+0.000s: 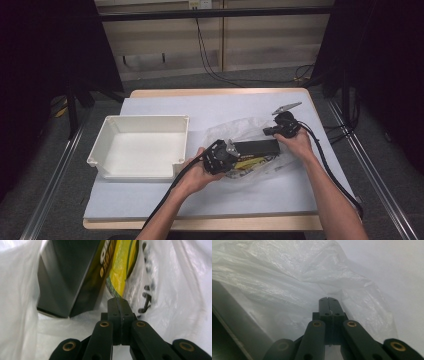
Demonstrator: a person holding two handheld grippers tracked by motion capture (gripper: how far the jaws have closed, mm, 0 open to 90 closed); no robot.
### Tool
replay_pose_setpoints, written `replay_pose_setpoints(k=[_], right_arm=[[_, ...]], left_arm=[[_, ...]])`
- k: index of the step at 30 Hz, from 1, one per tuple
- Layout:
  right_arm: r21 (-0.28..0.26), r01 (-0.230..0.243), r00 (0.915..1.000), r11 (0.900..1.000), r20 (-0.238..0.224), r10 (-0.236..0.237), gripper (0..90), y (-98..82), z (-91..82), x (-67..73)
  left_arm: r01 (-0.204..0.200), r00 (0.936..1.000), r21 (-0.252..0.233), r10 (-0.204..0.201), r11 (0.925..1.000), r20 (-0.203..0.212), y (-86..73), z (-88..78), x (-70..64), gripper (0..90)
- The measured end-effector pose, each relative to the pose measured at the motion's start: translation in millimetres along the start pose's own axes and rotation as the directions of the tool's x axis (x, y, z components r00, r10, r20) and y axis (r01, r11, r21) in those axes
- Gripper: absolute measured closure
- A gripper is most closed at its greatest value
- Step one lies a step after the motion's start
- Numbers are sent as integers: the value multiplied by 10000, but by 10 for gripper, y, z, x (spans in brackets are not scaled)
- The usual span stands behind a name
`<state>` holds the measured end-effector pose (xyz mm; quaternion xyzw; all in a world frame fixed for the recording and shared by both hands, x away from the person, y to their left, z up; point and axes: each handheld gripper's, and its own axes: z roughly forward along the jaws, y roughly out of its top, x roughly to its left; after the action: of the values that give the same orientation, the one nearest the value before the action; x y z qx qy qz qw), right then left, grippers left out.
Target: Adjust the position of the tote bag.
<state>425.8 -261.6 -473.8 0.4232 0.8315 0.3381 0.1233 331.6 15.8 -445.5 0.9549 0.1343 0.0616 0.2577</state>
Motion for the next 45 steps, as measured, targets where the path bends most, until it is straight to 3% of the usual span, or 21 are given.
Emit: replay_pose_setpoints(k=[3, 5, 9, 12, 16, 19, 22, 23, 27, 28, 29, 30, 35, 37, 38, 41, 43, 45], right_arm=[[84, -173, 9999, 9998, 13, 172, 900, -15, 57, -24], [-56, -127, 9999, 9999, 11, 127, 900, -21, 80, -50], [-105, -253, 9995, 9996, 168, 255, 900, -26, 82, -80], [-323, -404, 9987, 9987, 302, 413, 900, -41, 95, -84], [-389, -437, 9975, 9983, 544, 457, 900, -35, 109, -76], [-460, -346, 9953, 9983, 886, 386, 900, -27, 122, -65], [-433, -315, 9948, 9986, 950, 355, 900, -21, 125, -64], [-421, -350, 9953, 9985, 893, 386, 900, -20, 122, -63], [-436, -195, 9973, 9989, 693, 224, 900, -15, 46, -35], [-596, -145, 9985, 9981, 522, 176, 900, -5, 4, -21], [-787, -53, 9988, 9969, 473, 91, 900, 10, -49, -4], [-937, -88, 9992, 9956, 367, 123, 900, 23, -108, 11], [-1493, -37, 9999, 9888, -115, 20, 900, 62, -336, 98], [-1496, 147, 9994, 9886, -278, -191, 900, 57, -385, 156], [-1486, 310, 9989, 9884, -304, -359, 900, 52, -413, 196], [-1750, 587, 9968, 9828, -435, -673, 900, 63, -495, 297], [-1983, 637, 9952, 9781, -608, -772, 900, 65, -559, 364], [-2051, 750, 9931, 9759, -730, -917, 900, 54, -604, 414]], left_arm=[[114, 9999, 237, -114, 9997, 18, -85, 31, 38, 900], [252, 9993, 135, -256, 9996, 261, -130, 35, 42, 900], [432, 9988, 223, -437, 9988, 217, -186, 43, 13, 900], [248, 9996, 360, -252, 9990, 112, -190, 30, -40, 900], [546, 9974, -22, -545, 9985, 479, -270, 19, 7, 900], [590, 9973, -168, -582, 9981, 445, -302, 12, 9, 900], [685, 9965, -185, -675, 9975, 502, -306, 10, 12, 900], [840, 9949, -259, -824, 9961, 583, -310, 12, 19, 900], [827, 9947, -463, -795, 9955, 656, -317, -32, 58, 886], [1054, 9923, -841, -993, 9909, 738, -311, -50, 42, 881], [931, 9932, -923, -859, 9914, 791, -304, -88, 49, 881], [1150, 9912, -1267, -1054, 9852, 802, -294, -114, 34, 881], [867, 9927, -1672, -710, 9821, 977, -248, -265, 20, 897], [945, 9921, -1926, -763, 9767, 999, -253, -365, 20, 896], [1041, 9912, -2303, -820, 9675, 1038, -260, -395, 18, 897], [804, 9937, -2380, -592, 9679, 951, -248, -527, 42, 897], [893, 9936, -2621, -679, 9609, 898, -223, -605, 50, 898], [816, 9954, -2548, -657, 9636, 701, -177, -667, 111, 898]])
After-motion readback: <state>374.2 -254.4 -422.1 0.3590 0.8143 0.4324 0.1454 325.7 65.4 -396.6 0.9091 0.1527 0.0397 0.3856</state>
